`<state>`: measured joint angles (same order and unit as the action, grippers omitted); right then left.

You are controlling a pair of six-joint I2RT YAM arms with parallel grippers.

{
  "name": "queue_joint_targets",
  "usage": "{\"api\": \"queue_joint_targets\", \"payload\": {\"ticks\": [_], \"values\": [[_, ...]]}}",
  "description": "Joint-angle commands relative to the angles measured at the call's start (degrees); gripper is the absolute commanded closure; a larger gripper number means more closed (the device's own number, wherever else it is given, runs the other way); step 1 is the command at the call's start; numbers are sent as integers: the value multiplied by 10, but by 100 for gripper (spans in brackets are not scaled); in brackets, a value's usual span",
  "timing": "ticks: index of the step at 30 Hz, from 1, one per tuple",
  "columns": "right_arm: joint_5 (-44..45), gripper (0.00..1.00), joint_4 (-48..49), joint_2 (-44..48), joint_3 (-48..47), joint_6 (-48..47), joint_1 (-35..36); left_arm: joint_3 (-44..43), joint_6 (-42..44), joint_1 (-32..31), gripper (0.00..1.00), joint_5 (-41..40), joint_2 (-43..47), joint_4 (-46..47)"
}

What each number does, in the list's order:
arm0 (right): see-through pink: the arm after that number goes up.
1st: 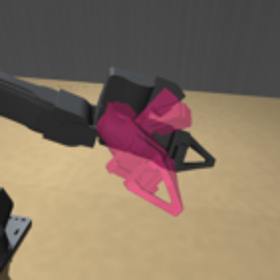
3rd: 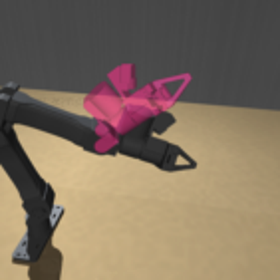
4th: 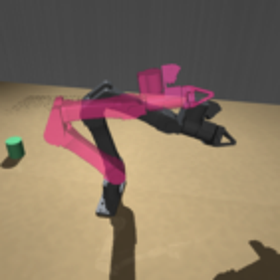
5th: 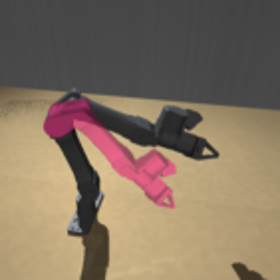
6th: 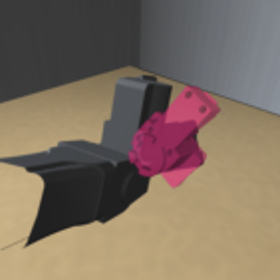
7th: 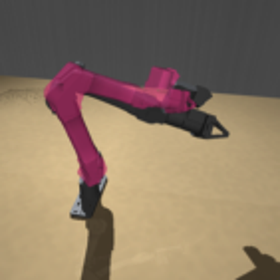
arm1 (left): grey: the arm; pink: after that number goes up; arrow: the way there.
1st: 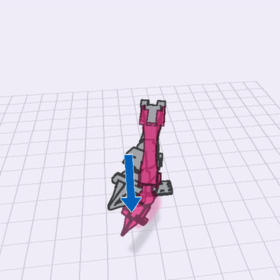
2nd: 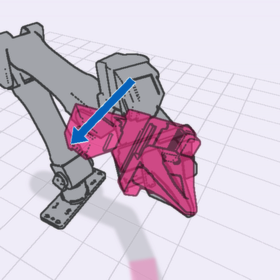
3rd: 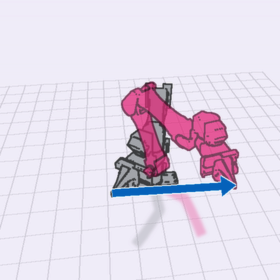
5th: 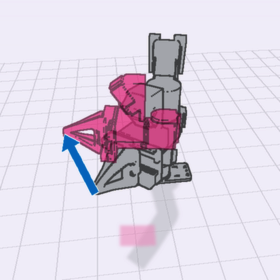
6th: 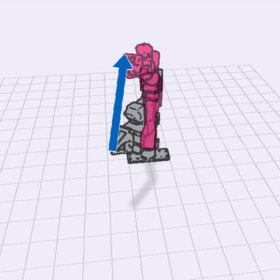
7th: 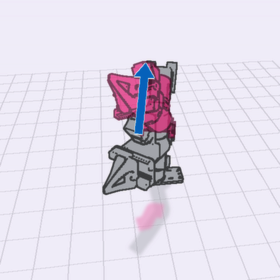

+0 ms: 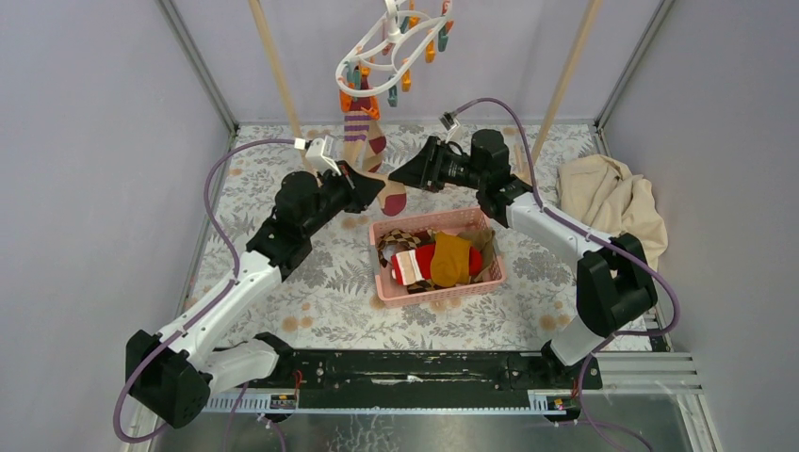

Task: Remove the socks clipped to the hanger
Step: Adjust the hanger on the clothesline.

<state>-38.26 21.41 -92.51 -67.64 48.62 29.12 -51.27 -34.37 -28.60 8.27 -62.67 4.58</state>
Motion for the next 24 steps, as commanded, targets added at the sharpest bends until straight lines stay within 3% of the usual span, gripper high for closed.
{"api": "queue_joint_targets", "payload": {"ticks": [1, 7, 13, 24], "values": [[-53, 55, 99, 3, 0, 57, -1, 19, -25, 5, 94, 10, 11, 68], [-80, 98, 165, -2, 21, 114, -1, 15, -25, 6, 80, 6, -4, 67], [-77, 100, 147, 16, 26, 105, -3, -1, -3, 6, 51, -14, 9, 28], [-68, 100, 102, 35, 23, 74, -37, -37, 19, 12, 36, -31, 45, -37]]}}
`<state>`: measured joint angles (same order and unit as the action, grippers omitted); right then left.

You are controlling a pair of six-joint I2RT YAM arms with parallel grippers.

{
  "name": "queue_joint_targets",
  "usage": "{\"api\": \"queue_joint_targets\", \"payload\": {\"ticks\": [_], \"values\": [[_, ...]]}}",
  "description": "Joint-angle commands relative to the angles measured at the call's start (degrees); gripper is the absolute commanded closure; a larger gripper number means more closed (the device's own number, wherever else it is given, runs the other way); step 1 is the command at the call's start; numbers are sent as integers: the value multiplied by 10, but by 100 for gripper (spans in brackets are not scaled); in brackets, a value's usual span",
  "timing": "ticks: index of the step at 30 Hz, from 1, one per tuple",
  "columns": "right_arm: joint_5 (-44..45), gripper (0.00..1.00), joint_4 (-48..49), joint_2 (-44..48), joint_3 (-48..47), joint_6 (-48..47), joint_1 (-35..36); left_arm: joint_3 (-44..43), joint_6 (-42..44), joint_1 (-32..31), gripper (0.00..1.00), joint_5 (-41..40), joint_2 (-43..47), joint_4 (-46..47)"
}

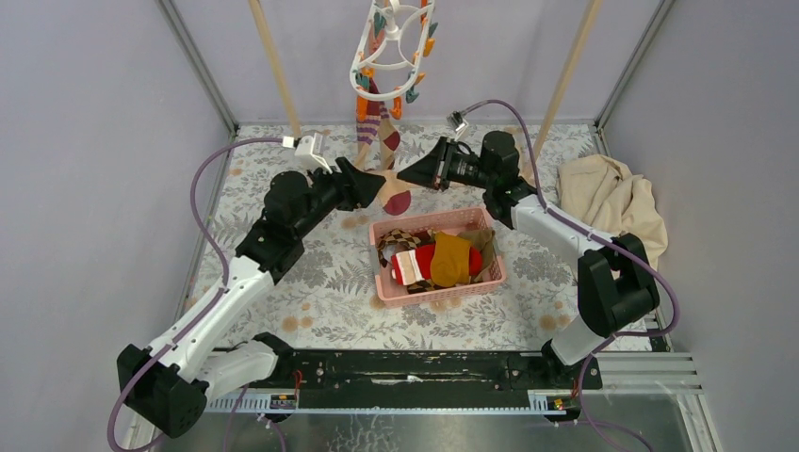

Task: Remove the socks clipped to the hanger
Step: Adjust the hanger on the clothesline.

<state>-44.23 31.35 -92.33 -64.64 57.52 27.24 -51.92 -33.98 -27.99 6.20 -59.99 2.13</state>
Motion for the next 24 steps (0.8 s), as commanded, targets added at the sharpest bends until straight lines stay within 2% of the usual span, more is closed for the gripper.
{"api": "queue_joint_targets", "payload": {"ticks": [1, 6, 11, 14, 18, 24], "values": [[-10, 100, 0, 33, -9, -16, -21, -33, 15, 6, 35, -9, 19, -16], [-17, 100, -9, 36, -15, -19, -33, -36, 17, 21, 33, -14, 22, -29], [-23, 100, -26, 46, -15, -28, -44, -8, -7, 79, 31, -17, 23, -27], [-28, 100, -27, 49, -15, -28, -46, 19, -16, 110, 28, 6, 7, 33], [-33, 100, -27, 50, -18, -25, -46, 44, -25, 136, 18, 56, -31, 147], [-40, 100, -31, 54, -19, -24, -47, 59, -42, 151, 15, 99, -100, 258]]}}
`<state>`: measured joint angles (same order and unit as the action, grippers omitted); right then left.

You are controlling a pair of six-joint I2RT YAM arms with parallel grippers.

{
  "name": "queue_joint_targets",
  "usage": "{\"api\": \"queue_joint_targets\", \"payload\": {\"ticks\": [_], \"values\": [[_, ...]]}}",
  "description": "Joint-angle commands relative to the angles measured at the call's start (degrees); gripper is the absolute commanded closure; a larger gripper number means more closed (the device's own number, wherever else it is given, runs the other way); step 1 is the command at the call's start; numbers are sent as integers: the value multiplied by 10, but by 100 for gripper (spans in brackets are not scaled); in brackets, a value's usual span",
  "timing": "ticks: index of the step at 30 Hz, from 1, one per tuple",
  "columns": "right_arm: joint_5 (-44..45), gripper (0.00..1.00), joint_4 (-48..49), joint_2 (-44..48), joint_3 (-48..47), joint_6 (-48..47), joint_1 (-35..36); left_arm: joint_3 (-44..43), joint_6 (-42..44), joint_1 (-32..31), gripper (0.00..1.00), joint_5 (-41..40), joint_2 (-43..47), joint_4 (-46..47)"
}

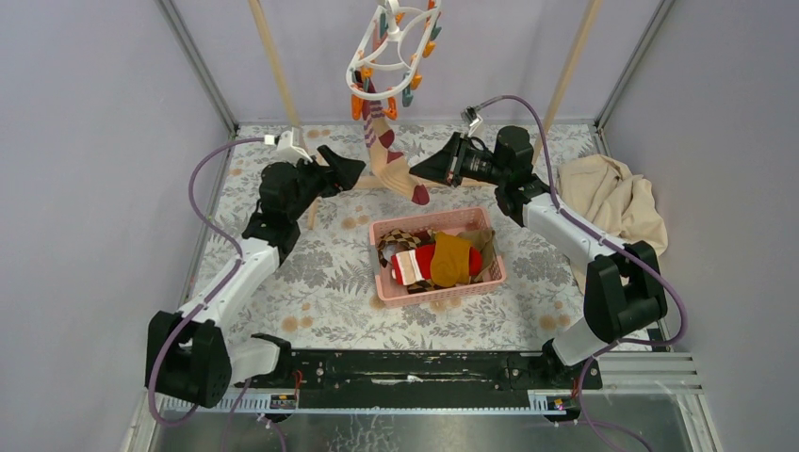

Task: Remove the socks clipped to the hanger
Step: Adjust the hanger on the clothesline.

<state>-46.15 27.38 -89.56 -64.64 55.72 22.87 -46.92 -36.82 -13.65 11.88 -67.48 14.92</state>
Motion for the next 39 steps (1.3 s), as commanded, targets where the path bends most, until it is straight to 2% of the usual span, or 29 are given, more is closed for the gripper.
{"api": "queue_joint_targets", "payload": {"ticks": [1, 7, 13, 16, 20, 23, 26, 28, 31, 34, 37, 39], "values": [[-21, 100, 7, 28, -19, -7, -2, 7, -17, 11, 15, 45, -36, 137], [-24, 100, 3, 29, -18, -8, -3, 18, -62, 17, 14, 111, -57, 214], [-30, 100, 22, 22, -17, 9, -3, 41, -111, 15, 12, 137, -80, 305], [-34, 100, 37, 20, -15, 23, -2, 43, -133, 13, 7, 143, -102, 352], [-43, 100, 44, 17, -16, 33, -2, 30, -134, 1, 10, 141, -126, 366], [-49, 100, 51, 16, -18, 41, -2, 20, -137, -6, 27, 148, -143, 382], [-51, 100, 52, 16, -20, 43, -2, 7, -143, -7, 64, 165, -160, 388], [-53, 100, 50, 17, -22, 43, -2, -2, -140, -8, 80, 170, -163, 375], [-56, 100, 44, 20, -25, 41, -2, -10, -115, -8, 91, 159, -147, 332], [-54, 100, 24, 21, -34, 27, -2, -27, -69, -9, 95, 128, -114, 243], [-35, 90, -58, 26, -61, -26, -2, -48, -15, -8, 96, 84, -74, 130], [-15, 79, -127, 30, -88, -78, -2, -69, 18, -9, 96, 57, -51, 67]]}}
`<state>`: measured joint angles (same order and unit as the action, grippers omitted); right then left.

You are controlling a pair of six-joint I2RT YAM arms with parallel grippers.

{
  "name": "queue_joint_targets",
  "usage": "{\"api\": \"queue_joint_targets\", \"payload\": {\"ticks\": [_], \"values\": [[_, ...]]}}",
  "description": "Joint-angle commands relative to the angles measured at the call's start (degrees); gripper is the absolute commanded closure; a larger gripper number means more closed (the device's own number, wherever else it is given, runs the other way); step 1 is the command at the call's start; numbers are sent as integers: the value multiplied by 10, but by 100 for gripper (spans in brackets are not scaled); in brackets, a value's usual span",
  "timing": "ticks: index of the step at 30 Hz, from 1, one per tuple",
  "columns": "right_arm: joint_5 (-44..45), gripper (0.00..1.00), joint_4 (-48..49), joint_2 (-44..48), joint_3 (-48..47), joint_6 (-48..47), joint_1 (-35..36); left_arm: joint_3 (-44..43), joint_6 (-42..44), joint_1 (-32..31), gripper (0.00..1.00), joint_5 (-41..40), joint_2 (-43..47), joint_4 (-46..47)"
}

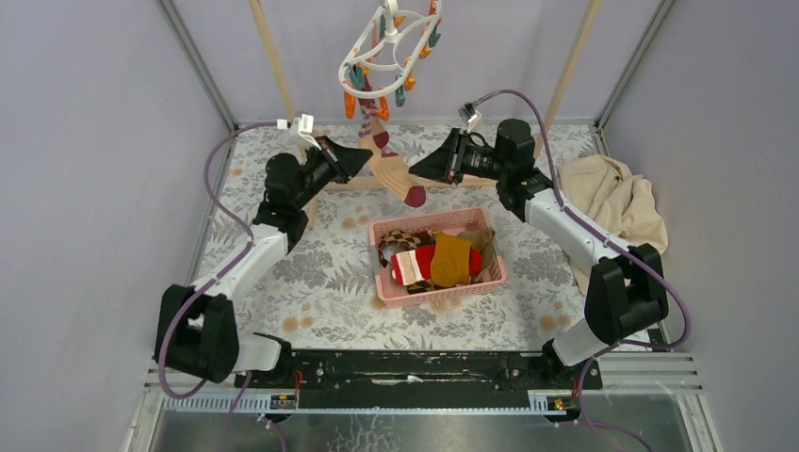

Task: Remove the socks clipped to the hanger
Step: Adjust the hanger on the clothesline.

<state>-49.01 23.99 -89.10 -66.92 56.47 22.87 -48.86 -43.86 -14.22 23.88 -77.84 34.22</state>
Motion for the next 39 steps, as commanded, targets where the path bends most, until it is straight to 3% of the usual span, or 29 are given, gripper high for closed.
{"api": "queue_joint_targets", "payload": {"ticks": [1, 5, 14, 24, 39], "values": [[26, 74, -130, 29, -79, -110, -2, -59, 103, -3, 96, -75, 60, -155], [75, 61, -255, 41, -142, -201, -2, -85, 143, -3, 98, -101, 82, -234], [113, 57, -394, 50, -276, -285, 5, -74, 169, -3, 98, -128, 125, -282], [119, 57, -435, 4, -415, -299, 26, -65, 185, -2, 99, -148, 154, -308], [127, 60, -442, -31, -479, -296, 78, -85, 166, -10, 100, -117, 176, -328]]}}
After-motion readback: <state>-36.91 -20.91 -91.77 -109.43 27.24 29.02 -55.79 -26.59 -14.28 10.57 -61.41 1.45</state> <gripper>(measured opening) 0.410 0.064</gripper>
